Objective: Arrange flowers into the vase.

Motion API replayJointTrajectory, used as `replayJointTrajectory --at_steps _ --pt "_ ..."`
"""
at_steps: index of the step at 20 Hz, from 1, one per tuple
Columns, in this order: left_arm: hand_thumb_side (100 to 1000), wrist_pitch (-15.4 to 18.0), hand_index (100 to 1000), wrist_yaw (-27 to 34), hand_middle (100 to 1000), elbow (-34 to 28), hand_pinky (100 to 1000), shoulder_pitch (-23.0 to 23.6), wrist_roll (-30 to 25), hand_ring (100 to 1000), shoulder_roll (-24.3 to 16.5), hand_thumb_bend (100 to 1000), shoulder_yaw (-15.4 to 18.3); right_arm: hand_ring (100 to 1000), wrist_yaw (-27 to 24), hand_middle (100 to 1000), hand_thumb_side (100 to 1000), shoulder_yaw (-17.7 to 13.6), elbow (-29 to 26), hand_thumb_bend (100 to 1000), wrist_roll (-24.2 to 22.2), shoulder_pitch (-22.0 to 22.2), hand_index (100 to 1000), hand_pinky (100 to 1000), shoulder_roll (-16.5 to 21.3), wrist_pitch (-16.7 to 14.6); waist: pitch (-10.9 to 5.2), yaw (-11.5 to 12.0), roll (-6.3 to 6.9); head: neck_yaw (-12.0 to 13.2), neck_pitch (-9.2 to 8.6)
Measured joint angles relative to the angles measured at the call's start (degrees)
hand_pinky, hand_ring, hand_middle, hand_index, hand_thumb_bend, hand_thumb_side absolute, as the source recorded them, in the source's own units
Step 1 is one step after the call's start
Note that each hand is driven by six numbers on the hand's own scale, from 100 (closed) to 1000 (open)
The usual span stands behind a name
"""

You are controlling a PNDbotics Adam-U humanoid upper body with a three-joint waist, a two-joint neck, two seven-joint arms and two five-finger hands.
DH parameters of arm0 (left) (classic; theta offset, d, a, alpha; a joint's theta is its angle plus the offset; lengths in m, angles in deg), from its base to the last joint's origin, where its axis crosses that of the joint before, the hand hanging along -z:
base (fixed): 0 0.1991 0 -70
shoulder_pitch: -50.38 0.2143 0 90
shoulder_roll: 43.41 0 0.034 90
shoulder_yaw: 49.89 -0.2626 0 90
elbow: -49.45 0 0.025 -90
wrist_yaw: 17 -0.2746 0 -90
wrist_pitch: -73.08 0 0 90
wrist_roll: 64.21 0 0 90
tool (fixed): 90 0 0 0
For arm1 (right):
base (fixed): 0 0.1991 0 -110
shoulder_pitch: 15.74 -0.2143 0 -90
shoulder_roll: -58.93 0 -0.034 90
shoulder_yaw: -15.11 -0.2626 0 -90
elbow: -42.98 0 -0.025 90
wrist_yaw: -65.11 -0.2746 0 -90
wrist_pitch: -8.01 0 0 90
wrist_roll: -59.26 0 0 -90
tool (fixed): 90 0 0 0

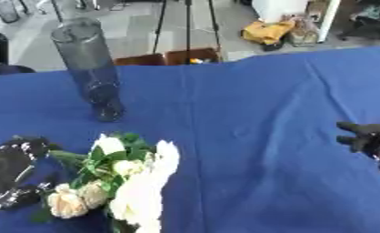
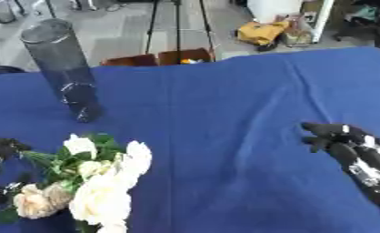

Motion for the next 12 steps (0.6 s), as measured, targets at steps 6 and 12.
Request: replayJointTrajectory --at_steps 6,12 --pt "100 0.04 798 -0.04 646 0.38 708 -0.56 0.05 696 0.0 360 -0.32 954 0.0 530 520 0.0 0.0 296 -0.12 0.0 770 894 -0.01 -0.16 0.0 -0.15 -0.2 0.0 0.0" --pt "100 0.11 798 -0.02 646 0.85 708 -1.38 0.18 696 0.04 362 -0.67 953 0.0 530 519 0.0 0.0 296 -0.14 0.0 770 894 -0.06 -0.3 0.0 -0.55 -0.39 0.0 0.0"
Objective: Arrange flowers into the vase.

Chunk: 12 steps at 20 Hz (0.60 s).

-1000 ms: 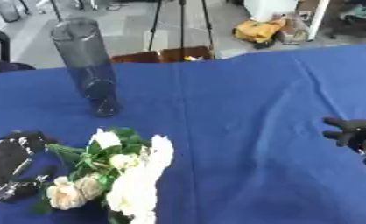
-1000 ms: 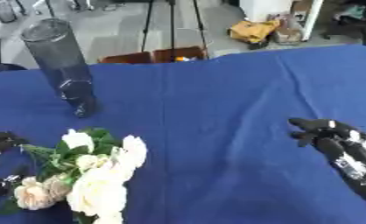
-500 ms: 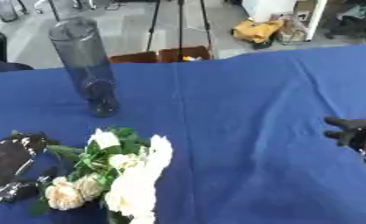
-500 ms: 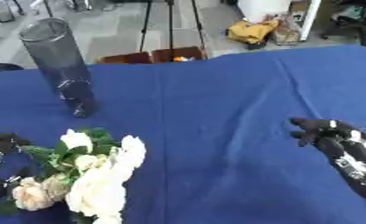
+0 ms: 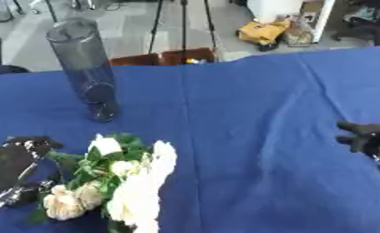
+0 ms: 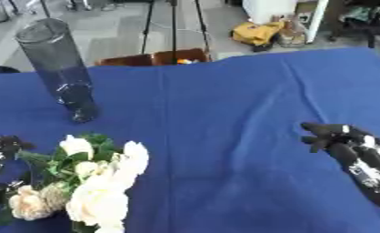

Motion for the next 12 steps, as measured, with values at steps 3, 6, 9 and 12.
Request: replayJointTrajectory --at_steps 3,6,9,12 --pt "100 0.03 798 0.0 646 0.15 708 -0.03 0.04 696 0.0 362 -0.01 953 0.0 530 519 0.0 0.0 296 0.03 0.0 770 894 0.0 -0.04 0.0 -0.01 0.0 0.0 0.0" --pt "100 0.08 798 0.0 646 0.15 708 -0.04 0.1 696 0.0 362 -0.01 953 0.0 530 519 0.0 0.0 296 0.04 0.0 770 894 -0.01 -0.05 0.0 -0.01 0.0 0.0 0.0" --pt "100 0.08 798 0.0 646 0.15 708 -0.04 0.11 696 0.0 362 -0.01 953 0.0 530 519 0.0 0.0 296 0.04 0.0 770 894 -0.01 -0.05 0.0 -0.01 0.0 0.0 0.0" --pt "100 0.08 798 0.0 646 0.15 707 -0.04 0.11 696 0.0 359 -0.01 953 0.0 530 519 0.0 0.0 297 0.04 0.0 770 894 -0.01 -0.05 0.0 -0.01 0.0 0.0 0.0"
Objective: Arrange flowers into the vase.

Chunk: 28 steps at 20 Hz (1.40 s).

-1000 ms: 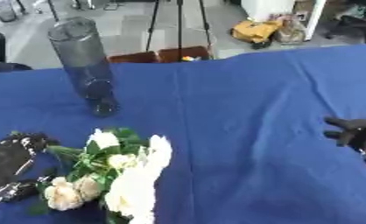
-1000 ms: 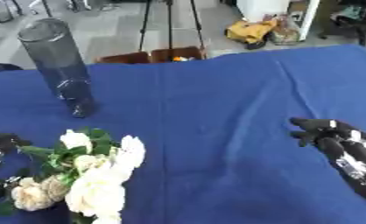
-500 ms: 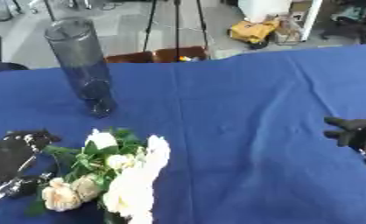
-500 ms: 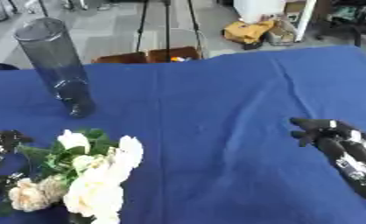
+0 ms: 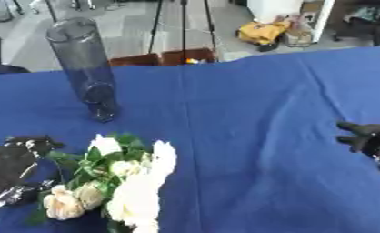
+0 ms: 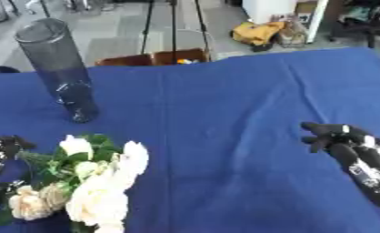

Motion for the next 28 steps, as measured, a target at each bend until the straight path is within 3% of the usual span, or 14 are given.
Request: replayJointTrajectory --at_steps 28 --pt "100 1.92 802 -1.99 657 4.26 738 -3.43 -1.37 710 0.55 390 -2.48 952 -0.31 530 519 0.0 0.0 301 -0.25 -0.07 770 894 0.0 -0.22 0.0 -0.67 -0.12 0.05 0.0"
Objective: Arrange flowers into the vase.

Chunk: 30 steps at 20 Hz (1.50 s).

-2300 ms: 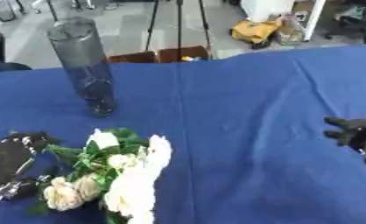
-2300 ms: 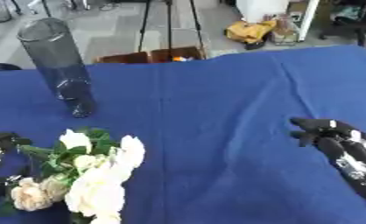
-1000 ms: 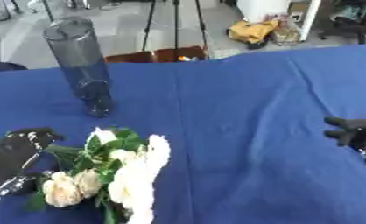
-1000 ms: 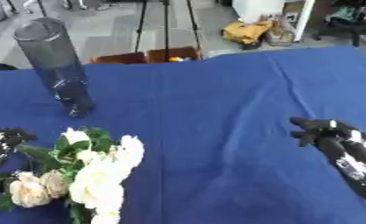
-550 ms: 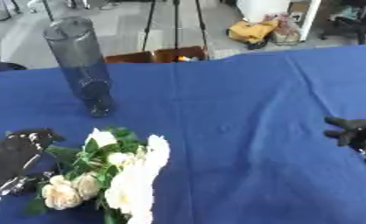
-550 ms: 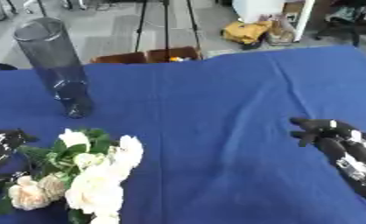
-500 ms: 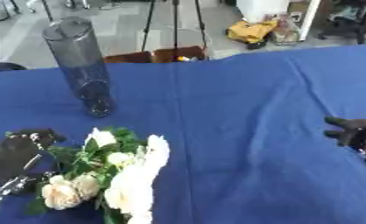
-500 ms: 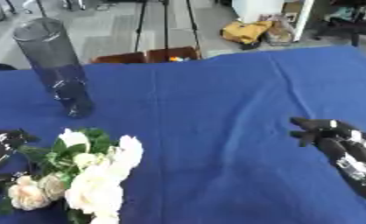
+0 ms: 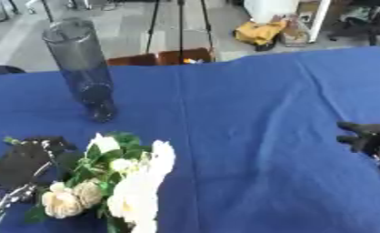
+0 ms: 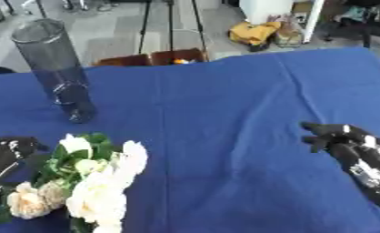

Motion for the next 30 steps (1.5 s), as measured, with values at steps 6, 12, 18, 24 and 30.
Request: replayJointTrajectory --at_steps 6,12,18,24,30 --pt "100 0.3 802 -0.46 657 0.36 736 -0.29 -1.82 708 -0.01 391 -0.31 952 -0.03 529 519 0.0 0.0 302 0.0 -0.01 770 894 0.0 0.0 0.0 0.09 0.0 0.0 0.0" --pt "100 -0.06 800 -0.54 637 1.09 729 -1.18 -2.01 703 0.05 395 -0.4 951 -0.13 529 518 0.0 0.01 302 0.0 -0.01 770 894 0.0 0.0 0.0 0.01 0.0 0.0 0.0" --pt "100 -0.57 800 -1.08 637 1.83 729 -2.0 -1.57 703 0.55 395 -0.71 951 -0.37 529 518 0.0 0.01 302 -0.01 -0.04 770 894 0.0 0.01 0.0 0.0 0.0 0.02 0.0" --pt "100 -0.67 791 -1.35 586 2.22 724 -2.43 -1.52 695 0.77 397 -0.84 951 -0.43 529 518 0.0 0.01 305 -0.01 -0.07 770 894 0.0 0.01 0.0 -0.13 0.0 0.05 0.0" --pt "100 -0.81 750 -2.13 528 3.56 703 -4.56 -1.69 662 2.44 382 -1.8 950 -0.45 529 517 0.0 0.02 307 -0.04 -0.24 769 895 0.0 -0.02 0.0 -0.39 0.0 0.24 0.0"
